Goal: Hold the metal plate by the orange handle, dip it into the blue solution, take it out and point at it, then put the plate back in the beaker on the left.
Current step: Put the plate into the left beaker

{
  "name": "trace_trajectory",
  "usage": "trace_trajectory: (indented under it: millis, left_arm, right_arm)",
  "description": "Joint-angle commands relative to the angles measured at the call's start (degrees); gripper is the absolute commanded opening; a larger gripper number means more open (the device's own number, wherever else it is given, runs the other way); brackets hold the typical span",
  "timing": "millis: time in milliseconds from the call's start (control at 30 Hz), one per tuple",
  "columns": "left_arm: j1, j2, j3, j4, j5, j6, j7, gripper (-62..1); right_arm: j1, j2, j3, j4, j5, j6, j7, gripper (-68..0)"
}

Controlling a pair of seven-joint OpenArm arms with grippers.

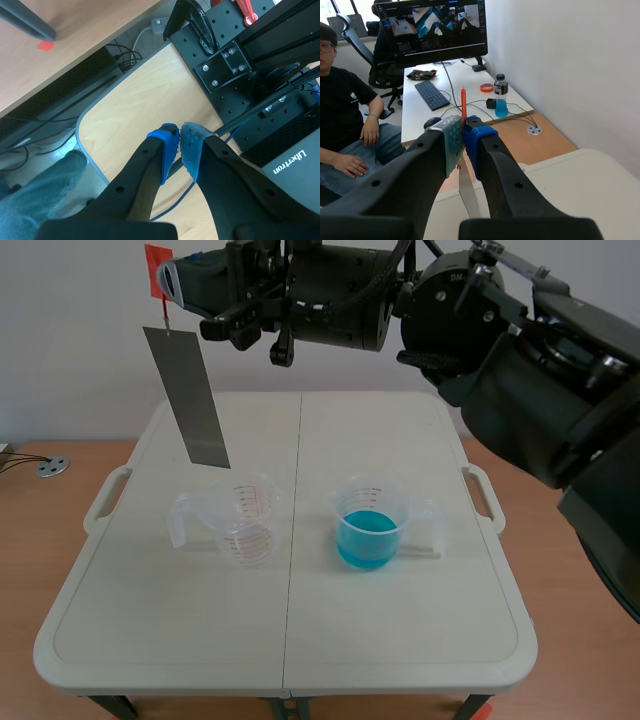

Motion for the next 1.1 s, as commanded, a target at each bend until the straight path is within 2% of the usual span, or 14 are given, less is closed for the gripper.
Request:
trace_trajectory:
  millis: [0, 233, 333, 500, 1067]
  left_arm:
    - [0.44, 0.13, -0.31, 0.28, 0.04, -0.09, -0.61, -54.1]
    - [0.44, 0.13, -0.31, 0.28, 0.04, -0.09, -0.66, -54.1]
    - [0.44, 0.13, -0.31, 0.28, 0.04, -0.09, -0.81, -54.1]
    - [-0.26, 0.13, -0.31, 0.28, 0.07, -0.09, -0.72, -54.1]
    - [-0.48, 0.13, -0.31, 0.28, 0.04, 0.09, -0.72, -54.1]
  right_arm:
    - [0.15, 0.26, 0.24, 0.31, 0.83, 0.26, 0.83, -66.2]
    - [-0.04, 0.24, 0.24, -3.23, 0.85, 0.31, 1.70, -66.2]
    - [-0.04, 0.22, 0.24, -4.70, 0.83, 1.64, 2.19, -66.2]
    - [-0.04, -0.22, 0.24, -6.69, 0.81, 2.43, 2.45, -66.2]
    - [-0.04, -0.92, 0.24, -14.38, -0.96, 2.43, 6.40, -66.2]
